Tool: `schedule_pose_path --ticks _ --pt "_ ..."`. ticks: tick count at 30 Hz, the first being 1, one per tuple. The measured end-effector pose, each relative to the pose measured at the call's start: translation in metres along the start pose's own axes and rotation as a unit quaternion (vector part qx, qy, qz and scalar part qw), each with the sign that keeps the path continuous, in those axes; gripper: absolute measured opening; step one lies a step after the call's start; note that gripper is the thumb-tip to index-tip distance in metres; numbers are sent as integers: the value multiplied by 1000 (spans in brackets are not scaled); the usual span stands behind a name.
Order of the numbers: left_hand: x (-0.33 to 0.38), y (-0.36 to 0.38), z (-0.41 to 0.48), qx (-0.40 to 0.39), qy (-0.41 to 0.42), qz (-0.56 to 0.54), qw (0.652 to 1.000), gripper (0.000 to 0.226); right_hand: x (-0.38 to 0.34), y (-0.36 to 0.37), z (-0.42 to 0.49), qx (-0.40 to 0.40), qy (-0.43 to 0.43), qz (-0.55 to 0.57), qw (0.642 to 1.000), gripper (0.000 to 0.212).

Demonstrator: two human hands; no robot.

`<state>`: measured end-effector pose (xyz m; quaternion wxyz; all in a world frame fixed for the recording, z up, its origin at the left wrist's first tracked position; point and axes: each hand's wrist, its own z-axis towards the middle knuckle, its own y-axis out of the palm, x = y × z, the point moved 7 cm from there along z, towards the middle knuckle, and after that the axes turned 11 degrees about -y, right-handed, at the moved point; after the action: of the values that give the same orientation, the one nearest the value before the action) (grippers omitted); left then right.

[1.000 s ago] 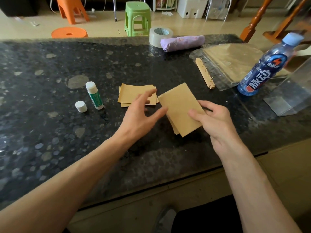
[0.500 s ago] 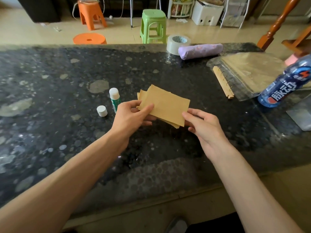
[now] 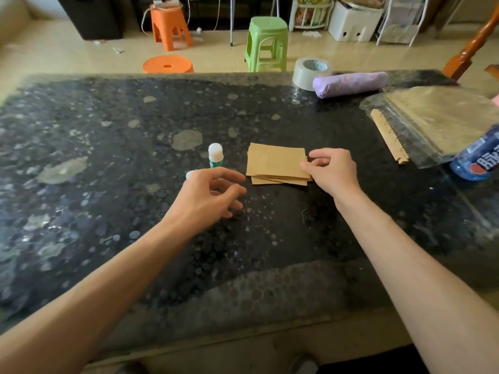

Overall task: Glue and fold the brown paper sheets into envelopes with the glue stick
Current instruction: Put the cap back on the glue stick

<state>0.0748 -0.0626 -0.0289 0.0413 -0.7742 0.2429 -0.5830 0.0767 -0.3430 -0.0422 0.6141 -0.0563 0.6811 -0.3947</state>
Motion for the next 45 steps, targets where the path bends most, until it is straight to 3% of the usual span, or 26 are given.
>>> schedule_pose_path --ticks 6,13,18,23,30,34,40,42,45 --pt "1 -21 -16 2 36 25 999 15 -29 15 -18 15 -183 -106 977 26" --pt "-6 -56 -22 69 45 14 996 13 -68 68 -60 -90 -262 -2 961 38" --pt "-20 -78 -26 102 38 6 994 14 -85 97 -65 -100 -247 52 962 50" --pt "-24 -83 -28 75 48 4 996 14 -93 117 -62 -100 -247 34 963 32" --pt "-18 -86 -30 53 85 -2 995 49 -115 114 -99 -183 -265 96 942 24" --pt "-17 -77 -40 -7 73 -75 994 28 -121 98 -133 -211 -278 123 929 21" --pt "-21 -68 -53 -64 66 -136 986 34 -117 88 -156 -223 -243 196 924 23" --pt "-25 -68 -54 -64 59 -174 981 38 -116 88 -158 -218 -212 239 922 24" --pt "-31 -67 -52 -65 39 -240 968 43 -108 97 -166 -251 -53 340 904 35"
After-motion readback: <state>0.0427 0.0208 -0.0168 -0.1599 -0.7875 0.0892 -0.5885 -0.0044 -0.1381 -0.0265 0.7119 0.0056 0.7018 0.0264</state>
